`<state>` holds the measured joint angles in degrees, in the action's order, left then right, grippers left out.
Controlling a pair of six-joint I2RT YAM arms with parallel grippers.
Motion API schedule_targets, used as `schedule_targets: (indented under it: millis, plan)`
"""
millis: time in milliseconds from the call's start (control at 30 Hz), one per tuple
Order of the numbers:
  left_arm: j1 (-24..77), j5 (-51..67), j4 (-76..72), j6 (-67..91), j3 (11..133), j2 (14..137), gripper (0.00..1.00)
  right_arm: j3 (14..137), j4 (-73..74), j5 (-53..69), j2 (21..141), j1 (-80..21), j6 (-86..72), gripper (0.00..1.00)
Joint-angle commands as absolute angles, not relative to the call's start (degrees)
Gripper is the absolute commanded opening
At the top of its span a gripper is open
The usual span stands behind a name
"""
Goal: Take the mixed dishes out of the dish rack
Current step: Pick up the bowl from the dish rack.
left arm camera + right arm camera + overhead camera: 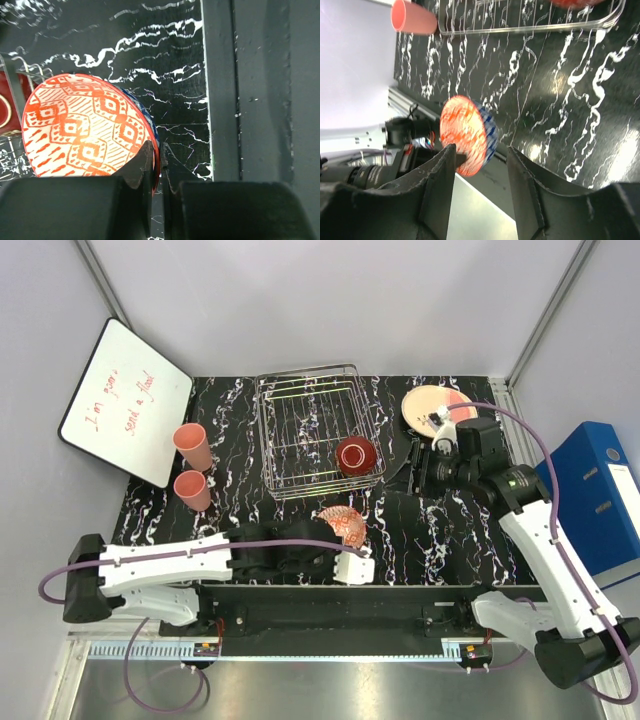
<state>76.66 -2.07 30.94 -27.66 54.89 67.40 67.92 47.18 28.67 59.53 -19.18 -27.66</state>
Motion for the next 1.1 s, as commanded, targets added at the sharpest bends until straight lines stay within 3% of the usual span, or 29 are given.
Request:
schedule_targets:
  millis: [0, 433, 833, 900, 967, 1000, 1033, 1067]
  plan:
    - [75.2, -2.1, 23.0, -30.9, 56.3, 68.1, 0.0, 68.2, 50.0, 25.9, 58.6, -22.3, -27.3, 0.53]
    - [73.7, -0.4, 23.1, -33.5, 61.1, 72.2, 0.0, 62.4, 48.3, 17.8, 63.8, -34.2, -29.4, 0.56]
    - [73.7, 1.6, 23.0, -32.3, 61.0, 70.8, 0.0, 60.6, 42.0, 16.1, 70.5, -36.0, -30.0, 0.56]
    - [73.7, 1.8, 23.0, -32.1, 60.9, 70.7, 0.0, 60.6, 41.1, 16.3, 72.1, -36.1, -30.1, 0.47]
    - [73.7, 1.5, 23.0, -32.0, 60.9, 70.7, 0.0, 60.4, 40.1, 16.4, 72.8, -36.1, -30.3, 0.26]
    - [73.7, 1.4, 23.0, -32.0, 60.9, 70.4, 0.0, 60.3, 40.0, 16.5, 73.5, -36.1, -30.3, 0.1]
    - [73.8, 1.2, 23.0, -31.9, 60.8, 70.3, 0.0, 60.2, 39.6, 16.3, 73.6, -36.1, -30.5, 0.0]
    - [73.8, 1.0, 23.0, -32.0, 60.8, 70.1, 0.0, 59.9, 39.5, 16.2, 73.7, -36.1, -30.8, 0.0]
